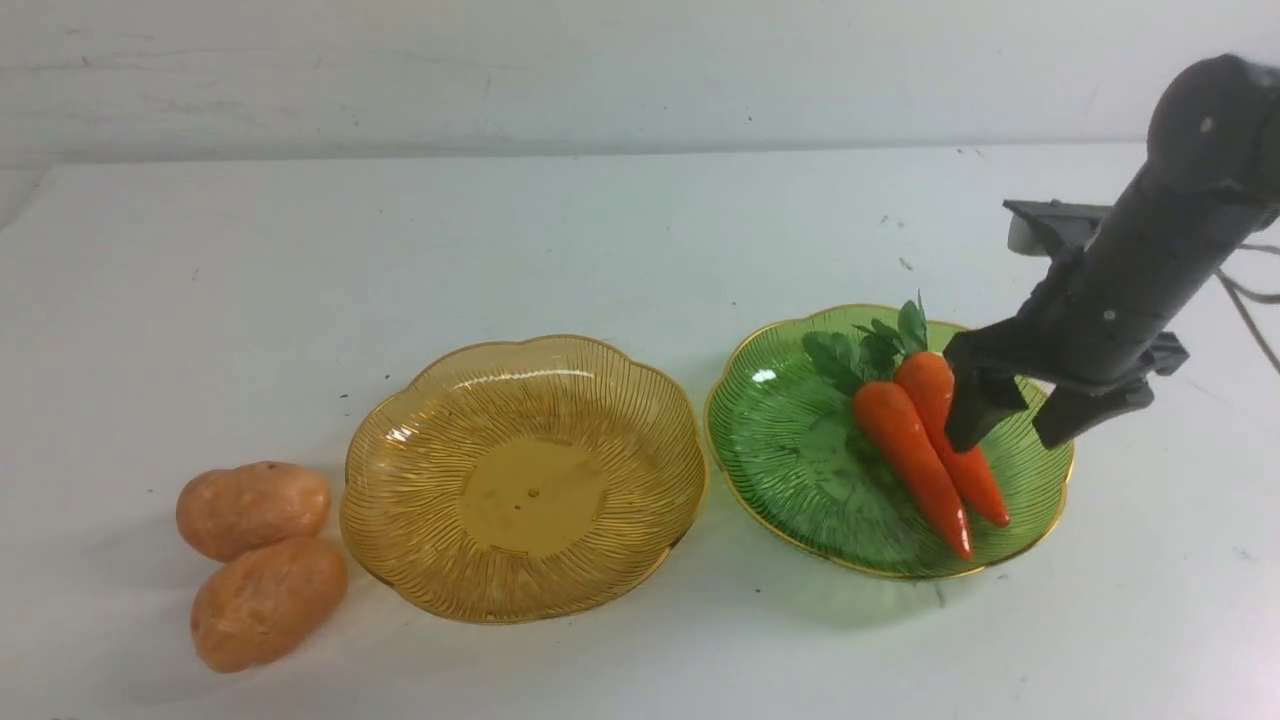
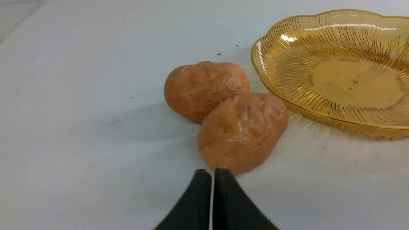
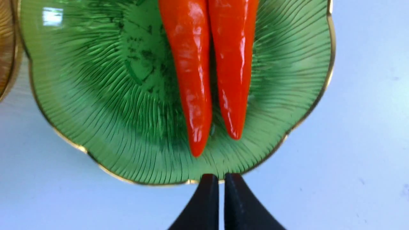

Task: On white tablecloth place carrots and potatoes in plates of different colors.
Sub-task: 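Put the potatoes from the left side into the left plate with the left gripper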

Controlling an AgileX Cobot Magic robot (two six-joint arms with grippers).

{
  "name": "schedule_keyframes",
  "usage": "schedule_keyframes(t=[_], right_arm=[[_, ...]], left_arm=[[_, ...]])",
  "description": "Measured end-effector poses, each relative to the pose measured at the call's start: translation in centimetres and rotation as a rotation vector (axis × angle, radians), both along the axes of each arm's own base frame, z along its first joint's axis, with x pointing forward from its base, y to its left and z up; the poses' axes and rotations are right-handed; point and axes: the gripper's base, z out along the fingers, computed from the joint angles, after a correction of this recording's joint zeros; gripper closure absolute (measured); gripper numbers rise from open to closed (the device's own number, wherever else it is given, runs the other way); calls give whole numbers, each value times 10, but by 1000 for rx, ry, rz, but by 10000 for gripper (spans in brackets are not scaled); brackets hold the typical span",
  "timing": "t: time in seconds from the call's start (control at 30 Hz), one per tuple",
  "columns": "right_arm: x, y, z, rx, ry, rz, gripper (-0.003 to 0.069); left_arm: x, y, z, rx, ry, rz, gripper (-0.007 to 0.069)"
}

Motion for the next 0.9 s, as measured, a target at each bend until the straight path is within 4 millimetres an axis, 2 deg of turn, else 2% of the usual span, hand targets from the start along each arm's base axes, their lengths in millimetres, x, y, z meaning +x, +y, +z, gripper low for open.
schedule_keyframes(t=[0.07,0.1,0.17,0.23,0.33,0.37,0.47,0.57,0.67,0.77,0.9], right_arm=[[-31,-6,22,-4,-56,3,667],[-44,-8,27,-7,-69,4,671],[-82,-15,41,-13,-129,5,673],[-122,-22,50,9,-282,-11,673],[-163,-30,43,52,-511,-45,674],[-175,-32,35,76,-604,-62,674],[-208,-37,20,135,-826,-86,674],[-222,-39,9,155,-943,-88,674],[-226,-40,8,145,-988,-75,674],[-226,-40,7,127,-994,-55,674],[-225,-40,7,121,-989,-48,674]], left_arm=[[0,0,0,0,0,0,625],[0,0,0,0,0,0,625],[0,0,0,0,0,0,625],[0,0,0,0,0,0,625],[0,0,0,-11,-1,1,625],[0,-1,0,-28,0,1,625],[0,-4,0,-195,7,11,625],[0,-11,2,-504,26,30,625],[-1,-19,6,-840,51,37,625],[-1,-21,11,-1012,42,33,625],[1,-18,22,-1091,-52,37,625]])
